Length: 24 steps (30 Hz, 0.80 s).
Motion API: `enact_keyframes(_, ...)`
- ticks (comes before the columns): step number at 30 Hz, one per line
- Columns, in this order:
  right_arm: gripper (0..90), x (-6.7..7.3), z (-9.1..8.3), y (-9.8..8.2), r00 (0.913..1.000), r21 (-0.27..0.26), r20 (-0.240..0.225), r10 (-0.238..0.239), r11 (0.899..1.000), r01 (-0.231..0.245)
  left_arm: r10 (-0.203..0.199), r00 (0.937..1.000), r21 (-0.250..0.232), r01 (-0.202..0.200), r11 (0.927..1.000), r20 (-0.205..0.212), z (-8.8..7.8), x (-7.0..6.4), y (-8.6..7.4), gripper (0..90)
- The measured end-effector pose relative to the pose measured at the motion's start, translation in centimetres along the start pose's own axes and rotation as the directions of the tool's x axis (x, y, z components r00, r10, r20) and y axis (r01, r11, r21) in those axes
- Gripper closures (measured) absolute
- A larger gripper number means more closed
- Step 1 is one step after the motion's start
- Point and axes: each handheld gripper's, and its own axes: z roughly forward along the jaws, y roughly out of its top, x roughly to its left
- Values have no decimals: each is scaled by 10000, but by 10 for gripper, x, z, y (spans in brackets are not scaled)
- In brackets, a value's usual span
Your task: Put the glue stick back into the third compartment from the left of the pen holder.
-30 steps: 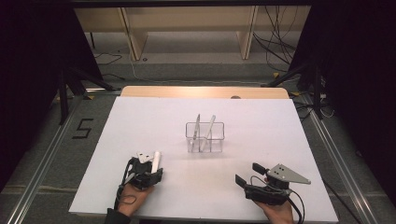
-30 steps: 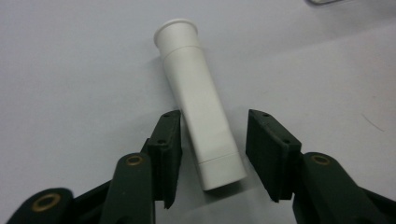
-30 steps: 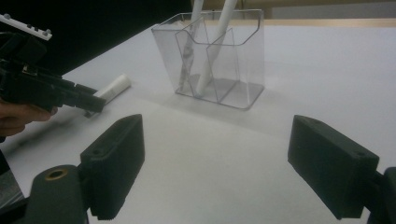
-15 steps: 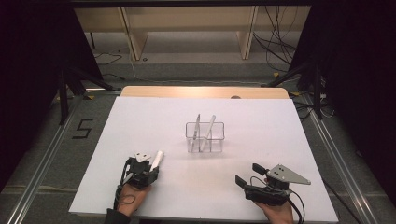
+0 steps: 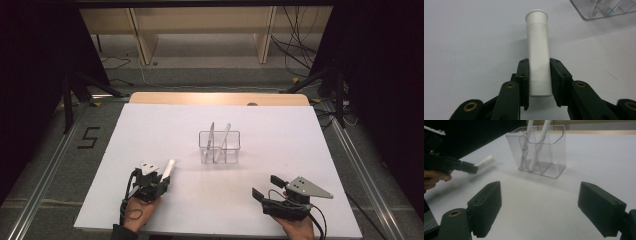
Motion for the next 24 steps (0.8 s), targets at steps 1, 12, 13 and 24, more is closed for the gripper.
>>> enact_keyframes(1,199,0,0,0,10000,-13,-10,-19,10000,19,8,10000,-97,-8,10000,32,-1,0,0,705)
enact_keyframes(12,201,6,1,1,9996,-34,-283,16,10000,-17,97,9942,-1456,60,9893,1069,-15,-12,-1,705)
enact_keyframes(13,200,7,3,2,9993,-48,-372,22,10000,-24,114,9935,-1522,60,9883,1133,-16,-14,-2,705)
enact_keyframes(24,200,15,11,6,9904,96,-1249,586,9983,-578,934,9703,-2300,-407,9723,2231,-19,-37,-6,705)
